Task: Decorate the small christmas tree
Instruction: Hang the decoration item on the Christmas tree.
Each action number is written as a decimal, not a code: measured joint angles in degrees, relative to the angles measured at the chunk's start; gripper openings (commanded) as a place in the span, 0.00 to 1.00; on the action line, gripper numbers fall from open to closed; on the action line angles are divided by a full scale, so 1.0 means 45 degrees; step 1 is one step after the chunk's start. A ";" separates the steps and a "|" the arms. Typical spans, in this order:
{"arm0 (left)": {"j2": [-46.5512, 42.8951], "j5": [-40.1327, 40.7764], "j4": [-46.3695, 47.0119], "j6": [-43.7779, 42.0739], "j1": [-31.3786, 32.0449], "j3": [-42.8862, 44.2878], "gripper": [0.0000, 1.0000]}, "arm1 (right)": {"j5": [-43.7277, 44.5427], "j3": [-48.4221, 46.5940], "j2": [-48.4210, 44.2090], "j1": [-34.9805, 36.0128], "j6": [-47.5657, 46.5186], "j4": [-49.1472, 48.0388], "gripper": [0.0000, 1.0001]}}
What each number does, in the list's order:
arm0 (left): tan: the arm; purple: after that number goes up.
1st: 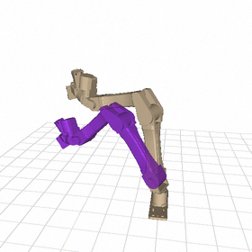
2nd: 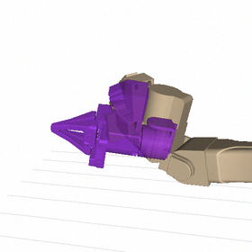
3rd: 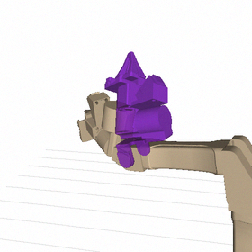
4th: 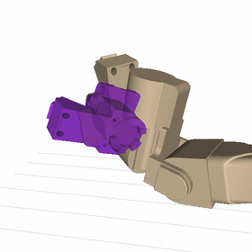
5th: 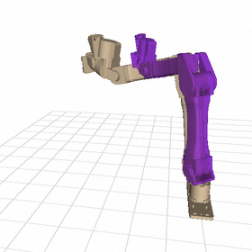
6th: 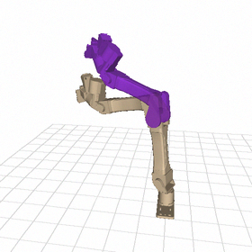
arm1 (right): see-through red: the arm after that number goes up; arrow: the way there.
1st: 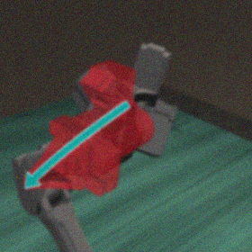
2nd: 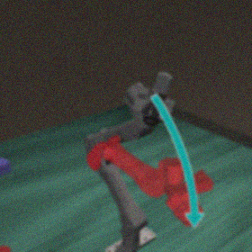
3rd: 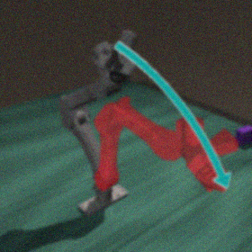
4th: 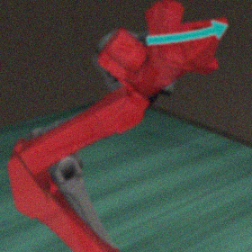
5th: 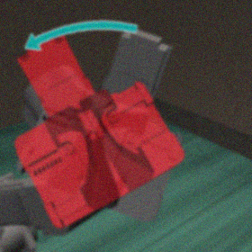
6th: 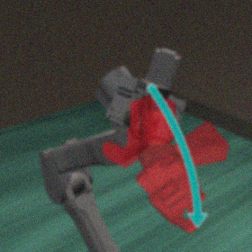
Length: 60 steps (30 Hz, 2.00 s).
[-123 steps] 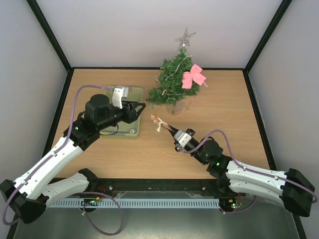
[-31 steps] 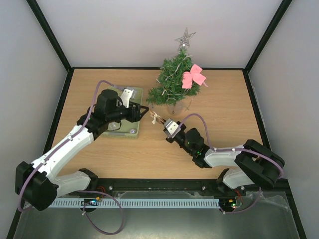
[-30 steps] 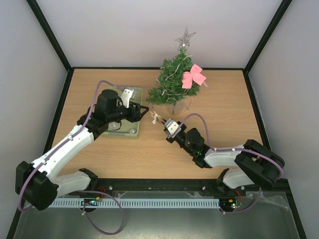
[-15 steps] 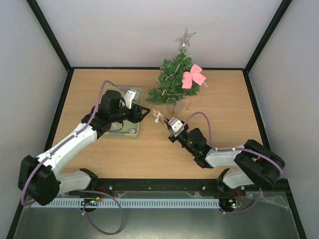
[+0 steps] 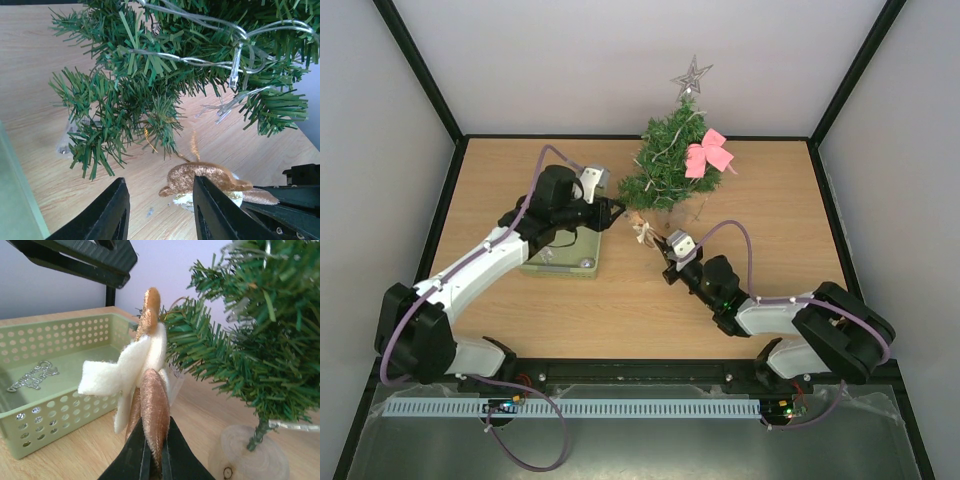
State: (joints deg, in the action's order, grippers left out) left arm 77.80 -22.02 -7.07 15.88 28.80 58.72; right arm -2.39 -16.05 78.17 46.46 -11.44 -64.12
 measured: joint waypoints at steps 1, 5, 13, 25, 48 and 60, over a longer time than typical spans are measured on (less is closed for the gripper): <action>0.0039 0.0010 0.0005 -0.0024 0.0000 0.0087 0.37 | -0.0005 0.0078 -0.0049 -0.0049 0.0165 0.0000 0.02; 0.0146 0.0063 0.0015 -0.0175 -0.0005 0.0131 0.37 | -0.0015 0.0359 -0.0126 -0.0107 0.0869 0.0121 0.02; 0.0534 0.0253 -0.0015 -0.0486 -0.0053 0.0316 0.37 | -0.0010 0.0374 -0.0131 -0.0107 0.1846 0.0568 0.02; 0.1345 0.0219 0.0364 -0.0578 -0.0107 0.1117 0.34 | -0.0083 0.0330 -0.0359 -0.0141 0.2123 0.0763 0.02; 0.2739 0.0291 0.0665 -0.0631 -0.0107 0.1384 0.33 | -0.0359 0.0078 0.0209 -0.0189 0.2375 0.0695 0.02; 0.3055 0.0321 0.0661 -0.0665 -0.0107 0.1394 0.32 | -0.0495 0.0087 0.0442 -0.0748 0.2710 0.0413 0.02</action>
State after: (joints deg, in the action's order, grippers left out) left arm 91.55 -20.58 -4.10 12.88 28.32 64.99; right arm -4.62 -15.66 80.16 43.09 0.75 -62.26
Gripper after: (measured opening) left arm 0.323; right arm 0.019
